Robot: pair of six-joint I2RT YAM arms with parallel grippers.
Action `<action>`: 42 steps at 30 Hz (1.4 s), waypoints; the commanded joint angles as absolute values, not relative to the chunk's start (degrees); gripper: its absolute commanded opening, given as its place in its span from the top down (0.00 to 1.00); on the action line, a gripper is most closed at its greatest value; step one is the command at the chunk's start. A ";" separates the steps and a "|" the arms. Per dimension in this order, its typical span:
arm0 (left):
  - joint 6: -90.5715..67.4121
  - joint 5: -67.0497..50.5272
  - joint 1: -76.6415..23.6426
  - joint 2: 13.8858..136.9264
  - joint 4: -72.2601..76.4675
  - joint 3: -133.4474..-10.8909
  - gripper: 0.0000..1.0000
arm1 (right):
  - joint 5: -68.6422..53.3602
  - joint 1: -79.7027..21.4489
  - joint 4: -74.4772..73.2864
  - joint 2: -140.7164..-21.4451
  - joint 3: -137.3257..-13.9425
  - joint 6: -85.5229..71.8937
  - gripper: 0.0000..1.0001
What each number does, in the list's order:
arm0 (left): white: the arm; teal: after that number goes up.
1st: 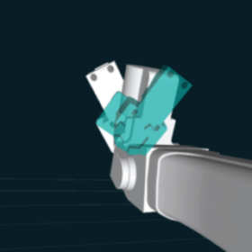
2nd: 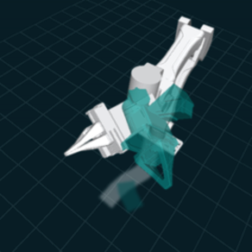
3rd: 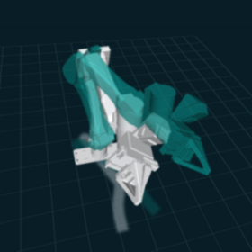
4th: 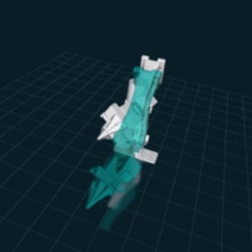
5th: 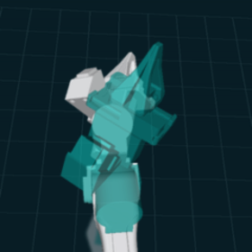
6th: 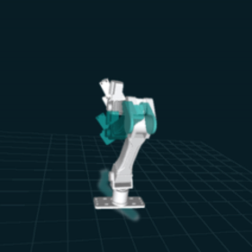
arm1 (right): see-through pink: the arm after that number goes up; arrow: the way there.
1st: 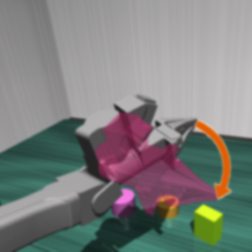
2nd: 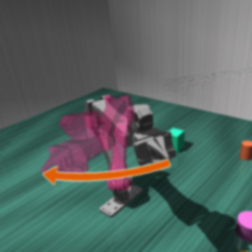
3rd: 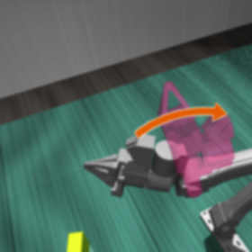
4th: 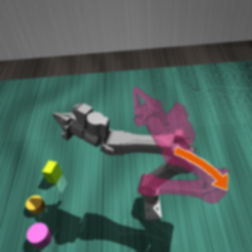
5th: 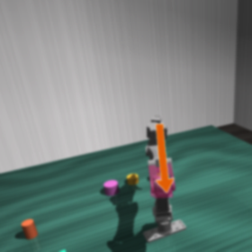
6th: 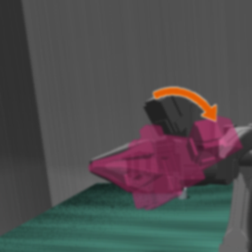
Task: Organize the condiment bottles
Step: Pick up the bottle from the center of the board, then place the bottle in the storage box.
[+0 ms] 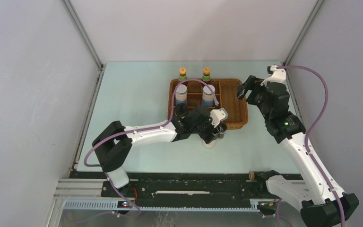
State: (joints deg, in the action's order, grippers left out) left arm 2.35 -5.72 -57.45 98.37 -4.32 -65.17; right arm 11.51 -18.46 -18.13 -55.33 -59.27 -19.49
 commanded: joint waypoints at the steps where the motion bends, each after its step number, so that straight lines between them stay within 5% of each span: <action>1: 0.40 -2.93 -58.45 92.53 -4.56 -67.39 1.00 | 11.54 -18.81 -19.12 -52.90 -59.26 -19.70 0.17; 26: 3.75 12.32 -60.79 88.36 -10.14 -76.55 1.00 | 11.47 -19.33 -21.18 -47.31 -58.31 -20.06 0.17; 42: 5.24 8.98 -52.44 90.59 -1.41 -75.50 1.00 | 14.49 -18.74 -19.22 -47.01 -58.36 -19.96 0.18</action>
